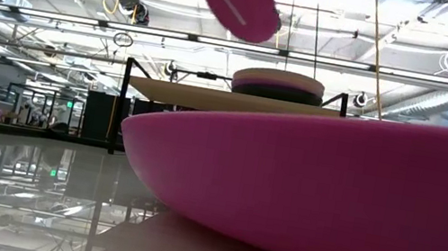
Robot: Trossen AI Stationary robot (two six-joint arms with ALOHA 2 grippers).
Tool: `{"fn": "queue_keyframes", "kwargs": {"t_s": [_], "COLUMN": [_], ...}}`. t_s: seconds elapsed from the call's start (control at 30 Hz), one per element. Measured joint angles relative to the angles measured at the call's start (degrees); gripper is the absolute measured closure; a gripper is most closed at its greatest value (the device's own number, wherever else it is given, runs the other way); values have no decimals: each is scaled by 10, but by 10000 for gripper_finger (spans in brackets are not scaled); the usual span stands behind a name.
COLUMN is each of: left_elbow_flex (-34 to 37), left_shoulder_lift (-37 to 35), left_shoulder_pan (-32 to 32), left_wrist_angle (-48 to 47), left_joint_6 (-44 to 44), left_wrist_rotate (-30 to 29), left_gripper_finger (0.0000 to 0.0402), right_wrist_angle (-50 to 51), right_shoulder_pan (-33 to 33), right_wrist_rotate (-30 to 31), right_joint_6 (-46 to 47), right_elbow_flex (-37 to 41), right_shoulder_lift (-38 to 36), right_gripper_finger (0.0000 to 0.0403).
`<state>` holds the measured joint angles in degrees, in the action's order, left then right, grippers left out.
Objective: Place and stack plates onto a shelf
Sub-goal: Put the top pink plate on the shelf
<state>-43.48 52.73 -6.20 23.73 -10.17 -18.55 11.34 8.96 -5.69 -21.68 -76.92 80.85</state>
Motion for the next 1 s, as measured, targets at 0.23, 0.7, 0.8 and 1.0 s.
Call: {"fn": "queue_keyframes", "kwargs": {"t_s": [0.23, 0.7, 0.8, 1.0], "left_elbow_flex": [0, 0, 0, 0], "left_shoulder_lift": [1, 1, 1, 3], "left_shoulder_pan": [0, 0, 0, 0], "left_wrist_angle": [-30, -75, -78, -78], "left_joint_6": [8, 15, 15, 18], "left_wrist_rotate": [0, 0, 0, -1], "left_gripper_finger": [213, 213, 213, 213], "right_wrist_angle": [-9, -54, -68, -70], "right_shoulder_pan": [46, 81, 91, 110], "right_wrist_rotate": [-80, -80, -79, -79], "right_joint_6": [-123, -260, -258, -245], "right_elbow_flex": [-18, -17, -17, -17], "right_shoulder_lift": [71, 216, 226, 230], "right_gripper_finger": [403, 403, 403, 403]}}
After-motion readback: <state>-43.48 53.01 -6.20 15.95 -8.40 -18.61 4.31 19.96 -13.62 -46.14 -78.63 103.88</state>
